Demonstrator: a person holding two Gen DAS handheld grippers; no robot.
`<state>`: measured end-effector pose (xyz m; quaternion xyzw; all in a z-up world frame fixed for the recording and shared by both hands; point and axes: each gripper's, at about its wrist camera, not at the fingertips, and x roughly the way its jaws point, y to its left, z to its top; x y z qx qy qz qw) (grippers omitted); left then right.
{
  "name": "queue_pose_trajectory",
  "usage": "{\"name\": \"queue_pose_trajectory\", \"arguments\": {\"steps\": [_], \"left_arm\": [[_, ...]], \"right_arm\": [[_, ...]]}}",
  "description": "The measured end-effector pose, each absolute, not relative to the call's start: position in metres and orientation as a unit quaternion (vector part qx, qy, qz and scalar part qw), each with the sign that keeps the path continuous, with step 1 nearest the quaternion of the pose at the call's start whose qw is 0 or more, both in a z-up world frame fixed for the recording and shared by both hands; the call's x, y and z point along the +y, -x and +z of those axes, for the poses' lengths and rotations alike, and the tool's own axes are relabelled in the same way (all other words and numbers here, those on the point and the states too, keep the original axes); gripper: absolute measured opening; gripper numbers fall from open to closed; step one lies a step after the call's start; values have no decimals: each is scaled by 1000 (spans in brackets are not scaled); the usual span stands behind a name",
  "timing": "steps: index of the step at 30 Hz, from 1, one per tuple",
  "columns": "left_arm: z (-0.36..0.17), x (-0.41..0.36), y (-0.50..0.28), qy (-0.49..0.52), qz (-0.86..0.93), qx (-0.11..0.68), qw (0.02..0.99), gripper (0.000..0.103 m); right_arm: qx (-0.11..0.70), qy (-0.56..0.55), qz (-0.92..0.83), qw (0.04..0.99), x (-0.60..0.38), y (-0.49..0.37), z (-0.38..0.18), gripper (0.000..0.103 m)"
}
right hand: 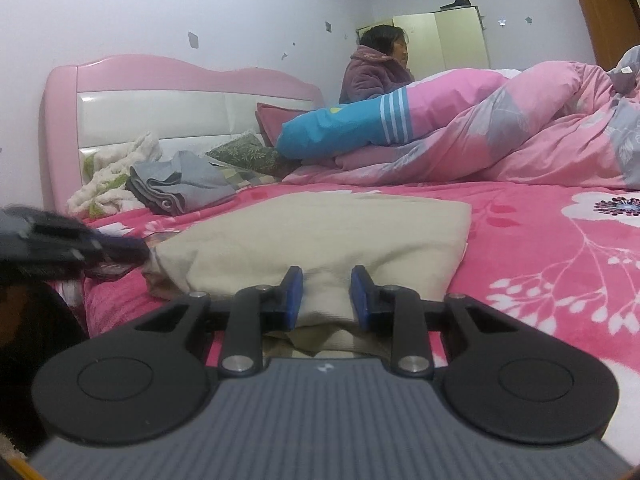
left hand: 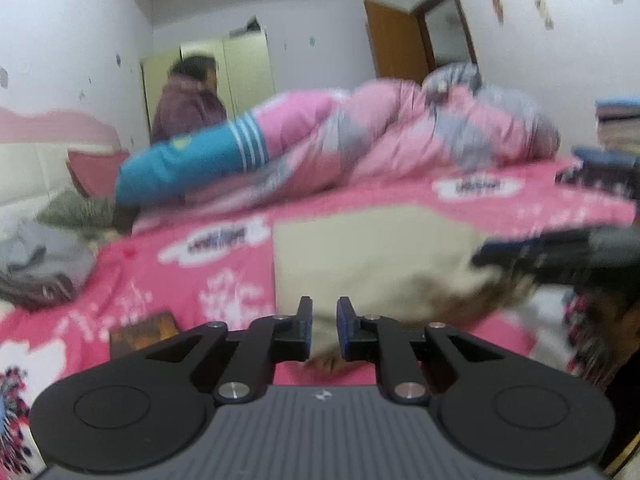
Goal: Fold clothes
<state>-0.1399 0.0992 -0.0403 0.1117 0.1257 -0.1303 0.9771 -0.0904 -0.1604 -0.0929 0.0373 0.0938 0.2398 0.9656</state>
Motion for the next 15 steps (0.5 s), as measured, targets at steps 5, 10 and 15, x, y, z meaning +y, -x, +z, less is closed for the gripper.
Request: {"name": "queue_pose_trajectory", "arguments": {"steps": [5, 10, 15], "left_arm": [[-31, 79, 126, -88, -150, 117, 978, 26], [-61, 62, 98, -100, -121, 163, 974, 34], [-56, 83, 108, -36, -125, 162, 978, 34]], "right_arm": [[90, -37, 239, 966, -160, 92, -94, 26], [90, -34, 238, 967, -159, 92, -94, 26], [91, -31, 236, 967, -158, 92, -93, 26]]}}
